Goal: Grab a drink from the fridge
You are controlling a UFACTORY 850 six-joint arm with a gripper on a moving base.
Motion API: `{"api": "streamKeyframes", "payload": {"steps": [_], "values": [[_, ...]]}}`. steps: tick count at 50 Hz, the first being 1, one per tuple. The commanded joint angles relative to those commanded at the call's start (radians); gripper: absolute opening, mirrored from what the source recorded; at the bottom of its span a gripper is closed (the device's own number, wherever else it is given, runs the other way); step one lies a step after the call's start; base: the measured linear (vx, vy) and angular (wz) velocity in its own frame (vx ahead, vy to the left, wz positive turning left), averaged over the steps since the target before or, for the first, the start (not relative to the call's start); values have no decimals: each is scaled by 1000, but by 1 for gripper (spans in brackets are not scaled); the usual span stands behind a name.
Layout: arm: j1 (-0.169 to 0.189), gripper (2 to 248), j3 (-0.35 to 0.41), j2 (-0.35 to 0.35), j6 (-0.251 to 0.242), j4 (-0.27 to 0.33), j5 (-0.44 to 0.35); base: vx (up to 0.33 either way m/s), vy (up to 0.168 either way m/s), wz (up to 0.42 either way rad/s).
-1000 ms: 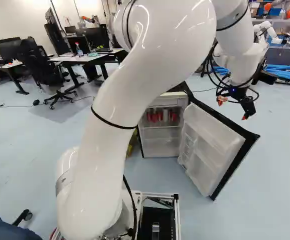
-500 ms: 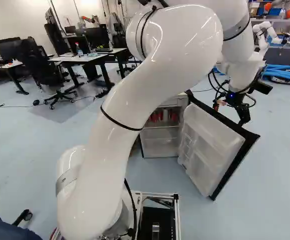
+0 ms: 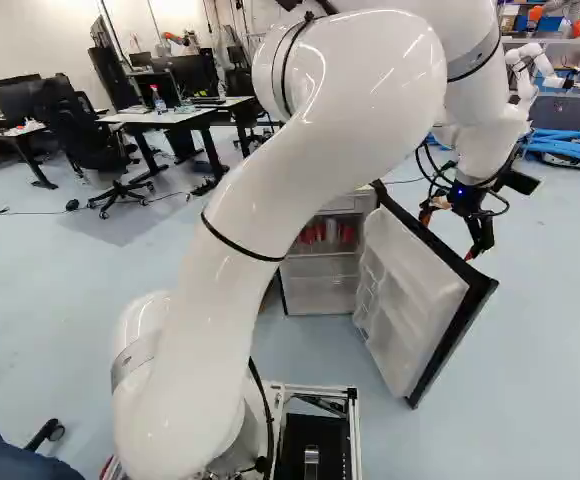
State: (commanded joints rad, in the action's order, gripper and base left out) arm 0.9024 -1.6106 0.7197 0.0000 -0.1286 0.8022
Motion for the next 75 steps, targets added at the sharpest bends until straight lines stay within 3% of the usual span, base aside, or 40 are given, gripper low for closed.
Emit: {"api": "streamKeyframes", "payload": {"steps": [24, 75], "values": [[0, 247, 0, 0, 0, 0, 96, 0, 0, 0], [-41, 247, 128, -78, 0, 0, 98, 0, 0, 0]]}}
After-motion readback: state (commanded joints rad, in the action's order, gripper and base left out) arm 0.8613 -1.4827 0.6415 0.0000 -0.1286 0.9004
